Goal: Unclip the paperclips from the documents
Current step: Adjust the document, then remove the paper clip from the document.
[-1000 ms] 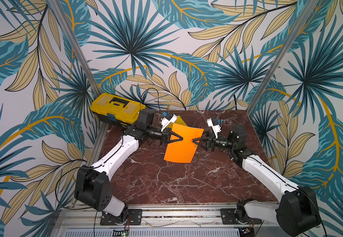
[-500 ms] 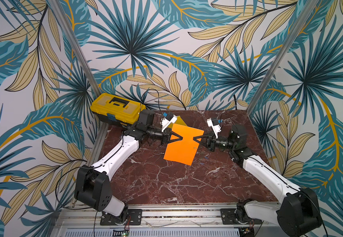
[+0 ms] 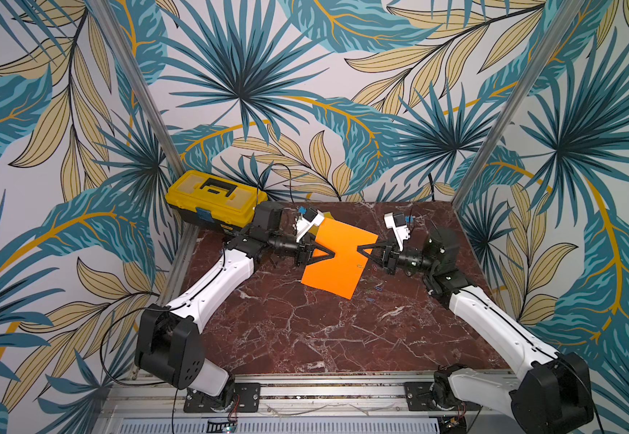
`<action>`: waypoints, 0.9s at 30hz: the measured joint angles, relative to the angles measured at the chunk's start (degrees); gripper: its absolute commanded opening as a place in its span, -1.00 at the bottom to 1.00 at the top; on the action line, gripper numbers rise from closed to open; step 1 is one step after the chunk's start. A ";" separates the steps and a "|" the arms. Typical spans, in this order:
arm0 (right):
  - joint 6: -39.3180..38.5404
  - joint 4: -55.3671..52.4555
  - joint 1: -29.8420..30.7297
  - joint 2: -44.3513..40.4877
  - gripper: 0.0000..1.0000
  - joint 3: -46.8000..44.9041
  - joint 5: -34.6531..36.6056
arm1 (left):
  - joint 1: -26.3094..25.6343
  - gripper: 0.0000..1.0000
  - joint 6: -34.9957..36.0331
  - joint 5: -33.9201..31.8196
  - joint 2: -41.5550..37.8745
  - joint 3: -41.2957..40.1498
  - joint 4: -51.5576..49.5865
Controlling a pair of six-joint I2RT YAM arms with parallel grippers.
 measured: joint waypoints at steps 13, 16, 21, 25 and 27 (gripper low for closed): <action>1.05 -0.50 -0.09 -0.28 -0.25 0.57 0.17 | 0.00 -1.00 -0.63 -0.04 0.00 0.00 0.72; 0.13 -1.60 -0.09 -0.24 -0.13 0.68 0.15 | 0.00 -1.00 -0.63 -0.02 -0.02 0.00 1.11; -2.03 -5.07 -0.09 0.48 -0.06 0.72 -0.63 | 0.00 -1.00 -0.63 0.48 -0.02 -0.17 1.73; -3.32 -7.34 -0.09 1.84 -0.06 0.72 -1.86 | 0.04 -1.00 -0.63 1.07 -0.02 -0.33 1.79; -3.69 -7.72 -0.09 2.38 -0.06 0.70 -2.29 | 0.04 -1.00 -0.63 1.18 -0.02 -0.42 1.79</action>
